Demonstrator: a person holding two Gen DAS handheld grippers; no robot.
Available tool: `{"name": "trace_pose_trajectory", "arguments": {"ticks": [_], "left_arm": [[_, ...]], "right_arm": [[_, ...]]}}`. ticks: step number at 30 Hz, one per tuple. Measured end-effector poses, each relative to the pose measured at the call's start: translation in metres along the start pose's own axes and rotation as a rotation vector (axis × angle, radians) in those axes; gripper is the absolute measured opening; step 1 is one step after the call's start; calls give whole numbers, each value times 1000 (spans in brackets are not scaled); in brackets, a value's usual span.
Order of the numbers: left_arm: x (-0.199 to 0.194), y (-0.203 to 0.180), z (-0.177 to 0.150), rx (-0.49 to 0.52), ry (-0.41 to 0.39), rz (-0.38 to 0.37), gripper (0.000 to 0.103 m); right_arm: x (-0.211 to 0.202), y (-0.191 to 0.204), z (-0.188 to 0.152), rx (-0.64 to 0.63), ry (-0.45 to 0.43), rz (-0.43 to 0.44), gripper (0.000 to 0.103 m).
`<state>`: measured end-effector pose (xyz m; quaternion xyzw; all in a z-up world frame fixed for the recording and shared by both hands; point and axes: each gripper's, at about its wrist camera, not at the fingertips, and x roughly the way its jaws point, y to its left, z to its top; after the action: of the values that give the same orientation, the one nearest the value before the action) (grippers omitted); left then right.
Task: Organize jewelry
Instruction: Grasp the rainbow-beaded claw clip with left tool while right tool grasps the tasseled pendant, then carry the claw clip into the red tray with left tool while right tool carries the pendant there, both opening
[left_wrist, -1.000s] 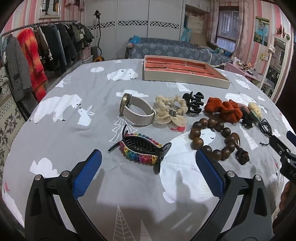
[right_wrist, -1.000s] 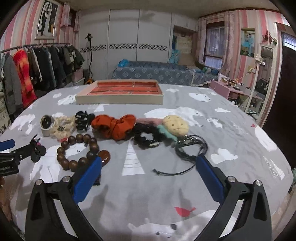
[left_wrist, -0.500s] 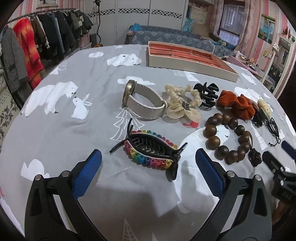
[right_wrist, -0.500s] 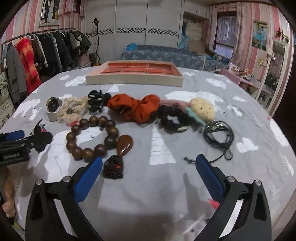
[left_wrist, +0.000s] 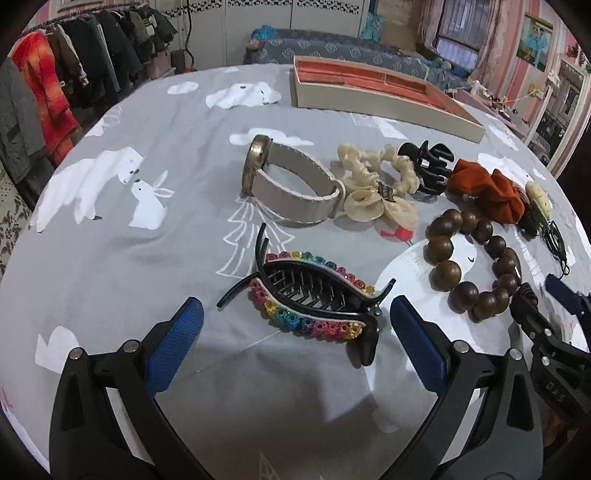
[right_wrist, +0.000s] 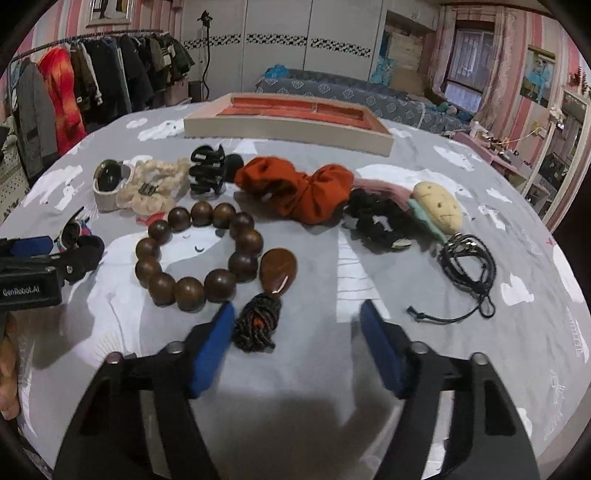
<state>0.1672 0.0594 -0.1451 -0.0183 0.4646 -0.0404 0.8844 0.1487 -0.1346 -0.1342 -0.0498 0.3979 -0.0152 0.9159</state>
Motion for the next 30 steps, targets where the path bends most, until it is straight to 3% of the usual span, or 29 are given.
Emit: {"name": "trace_pose_trajectory", "arguments": {"ticks": [10, 18, 30], "left_arm": [[9, -2, 4, 24, 28, 14, 98], [10, -2, 4, 18, 23, 19, 96], [8, -4, 7, 16, 17, 39, 84]], "right_arm": [[6, -1, 4, 4, 10, 54, 27], [8, -10, 9, -13, 5, 62, 22], [9, -32, 13, -28, -10, 90, 20]]}}
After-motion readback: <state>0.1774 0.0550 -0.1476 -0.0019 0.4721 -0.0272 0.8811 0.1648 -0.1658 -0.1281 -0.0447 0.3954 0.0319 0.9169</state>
